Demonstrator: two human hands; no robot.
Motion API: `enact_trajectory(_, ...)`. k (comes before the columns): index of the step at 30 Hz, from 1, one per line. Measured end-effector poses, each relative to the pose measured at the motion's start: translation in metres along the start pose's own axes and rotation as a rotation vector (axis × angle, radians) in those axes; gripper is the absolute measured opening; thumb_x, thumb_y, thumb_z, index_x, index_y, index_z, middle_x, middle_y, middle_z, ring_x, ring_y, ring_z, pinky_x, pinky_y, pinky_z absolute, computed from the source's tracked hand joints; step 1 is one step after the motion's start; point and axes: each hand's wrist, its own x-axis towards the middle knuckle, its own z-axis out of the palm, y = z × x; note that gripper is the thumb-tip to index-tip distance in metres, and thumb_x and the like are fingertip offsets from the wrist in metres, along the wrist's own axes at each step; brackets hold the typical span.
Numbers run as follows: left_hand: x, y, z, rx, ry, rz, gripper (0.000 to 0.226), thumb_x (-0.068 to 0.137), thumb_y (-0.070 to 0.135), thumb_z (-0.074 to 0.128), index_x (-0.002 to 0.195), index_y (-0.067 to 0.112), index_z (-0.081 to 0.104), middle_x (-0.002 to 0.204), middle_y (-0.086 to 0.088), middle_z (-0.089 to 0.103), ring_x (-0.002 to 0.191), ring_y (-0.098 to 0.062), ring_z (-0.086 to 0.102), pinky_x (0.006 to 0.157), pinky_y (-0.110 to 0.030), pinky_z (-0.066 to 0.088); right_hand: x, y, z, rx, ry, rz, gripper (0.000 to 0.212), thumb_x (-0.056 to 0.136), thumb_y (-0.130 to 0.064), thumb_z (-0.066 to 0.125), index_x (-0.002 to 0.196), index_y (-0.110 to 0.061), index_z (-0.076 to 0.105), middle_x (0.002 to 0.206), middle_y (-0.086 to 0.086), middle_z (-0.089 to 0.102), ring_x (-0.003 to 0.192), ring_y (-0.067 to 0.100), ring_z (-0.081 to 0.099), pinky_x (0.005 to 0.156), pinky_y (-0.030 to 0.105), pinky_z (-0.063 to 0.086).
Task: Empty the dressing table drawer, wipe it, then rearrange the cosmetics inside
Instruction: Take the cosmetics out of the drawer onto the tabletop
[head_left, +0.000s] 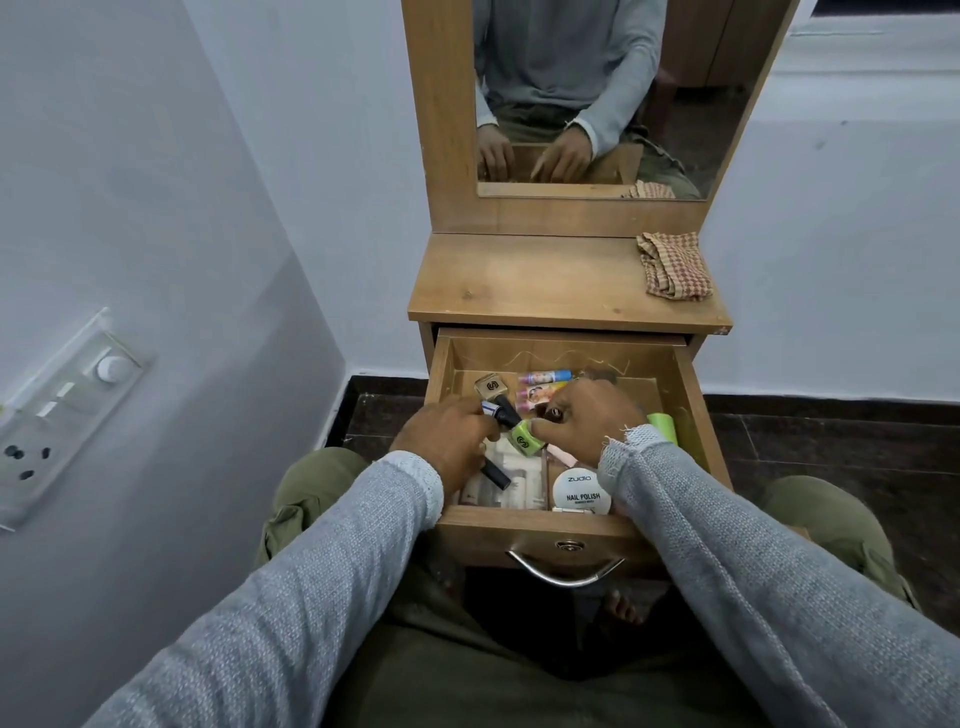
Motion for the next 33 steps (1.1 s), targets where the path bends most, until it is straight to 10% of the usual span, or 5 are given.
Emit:
enact_trajectory(13, 0.009, 0.0, 0.016, 0.179, -0.046, 0.046, 0.031, 0.095, 0.021, 0.052, 0.126, 0.024, 0.056, 0.136, -0.002, 0.049, 0.127, -0.023, 0.041, 0.102, -0.04, 0.035, 0.042, -0.005, -0.07, 0.072, 0.326, -0.049, 0.042, 0.082, -0.046, 0.059, 0.05, -0.023, 0.046, 0.051, -0.005, 0.048, 0.048, 0.012, 0.042, 0.044, 0.023, 0.025)
enact_trajectory(26, 0.051, -0.032, -0.039, -0.641, 0.548, -0.164, 0.016, 0.09, 0.024, 0.064, 0.103, 0.014, 0.066, 0.096, -0.002, 0.066, 0.085, -0.02, 0.061, 0.081, -0.04, 0.052, 0.105, -0.022, -0.095, -0.221, 0.365, -0.013, 0.034, 0.082, -0.045, 0.055, 0.065, -0.016, 0.056, 0.06, -0.002, 0.048, 0.062, 0.023, 0.054, 0.047, 0.024, 0.028)
enact_trajectory(33, 0.096, -0.048, -0.069, -0.711, 0.565, -0.295, 0.022, 0.091, 0.026, 0.064, 0.109, 0.014, 0.066, 0.107, -0.003, 0.067, 0.09, -0.02, 0.063, 0.086, -0.04, 0.054, 0.119, -0.025, -0.09, -0.148, 0.286, -0.011, 0.032, 0.085, -0.048, 0.056, 0.087, -0.016, 0.062, 0.086, 0.003, 0.062, 0.077, 0.024, 0.058, 0.06, 0.029, 0.04)
